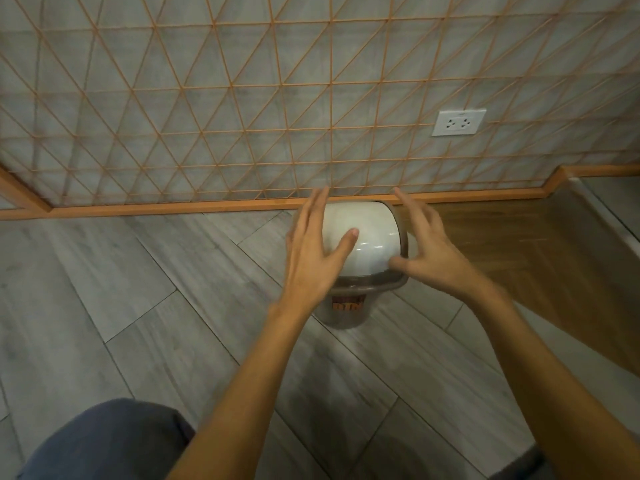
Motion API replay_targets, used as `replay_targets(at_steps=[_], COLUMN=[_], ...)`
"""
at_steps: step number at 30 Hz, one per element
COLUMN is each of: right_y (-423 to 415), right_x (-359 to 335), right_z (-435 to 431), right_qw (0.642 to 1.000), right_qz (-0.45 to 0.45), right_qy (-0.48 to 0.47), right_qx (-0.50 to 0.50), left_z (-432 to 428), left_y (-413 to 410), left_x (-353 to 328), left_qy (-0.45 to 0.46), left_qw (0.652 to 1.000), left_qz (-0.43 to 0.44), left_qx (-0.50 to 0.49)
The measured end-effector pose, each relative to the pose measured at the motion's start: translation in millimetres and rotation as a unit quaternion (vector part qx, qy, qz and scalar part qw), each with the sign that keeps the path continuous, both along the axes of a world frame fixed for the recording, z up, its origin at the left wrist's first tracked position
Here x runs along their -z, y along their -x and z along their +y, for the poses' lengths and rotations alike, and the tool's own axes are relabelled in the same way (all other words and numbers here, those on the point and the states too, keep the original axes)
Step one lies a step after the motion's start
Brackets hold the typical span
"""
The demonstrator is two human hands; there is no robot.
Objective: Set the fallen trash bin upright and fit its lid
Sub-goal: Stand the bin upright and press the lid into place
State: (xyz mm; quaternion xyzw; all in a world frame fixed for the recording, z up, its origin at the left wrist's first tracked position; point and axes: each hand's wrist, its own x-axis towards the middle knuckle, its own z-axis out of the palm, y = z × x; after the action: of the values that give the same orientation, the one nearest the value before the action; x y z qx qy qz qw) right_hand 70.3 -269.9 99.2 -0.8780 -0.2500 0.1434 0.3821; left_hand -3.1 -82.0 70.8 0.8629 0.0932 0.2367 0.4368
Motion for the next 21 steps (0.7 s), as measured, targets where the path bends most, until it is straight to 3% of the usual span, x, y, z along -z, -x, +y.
replay_targets(at_steps=[5, 11, 21], right_y=[15.7, 7.8, -25.0], right_x=[39.3, 63.0, 75.9], right_z=[12.5, 23.9, 37.0], right_qw=[0.995, 0.998, 0.994], right_qz=[-0.03, -0.053, -0.085], right_qy=[0.093, -0.036, -0.053], right_qx=[-0.026, 0.022, 0.039], left_z=[2.7, 12.0, 26.5], left_y=[25.8, 11.1, -25.8], left_x=[54.5, 71.3, 78.6], left_qy=[-0.008, 0.058, 0.04], left_qw=[0.997, 0.997, 0.998], left_qz=[0.082, 0.034, 0.01], left_qx=[0.0, 0.036, 0.052])
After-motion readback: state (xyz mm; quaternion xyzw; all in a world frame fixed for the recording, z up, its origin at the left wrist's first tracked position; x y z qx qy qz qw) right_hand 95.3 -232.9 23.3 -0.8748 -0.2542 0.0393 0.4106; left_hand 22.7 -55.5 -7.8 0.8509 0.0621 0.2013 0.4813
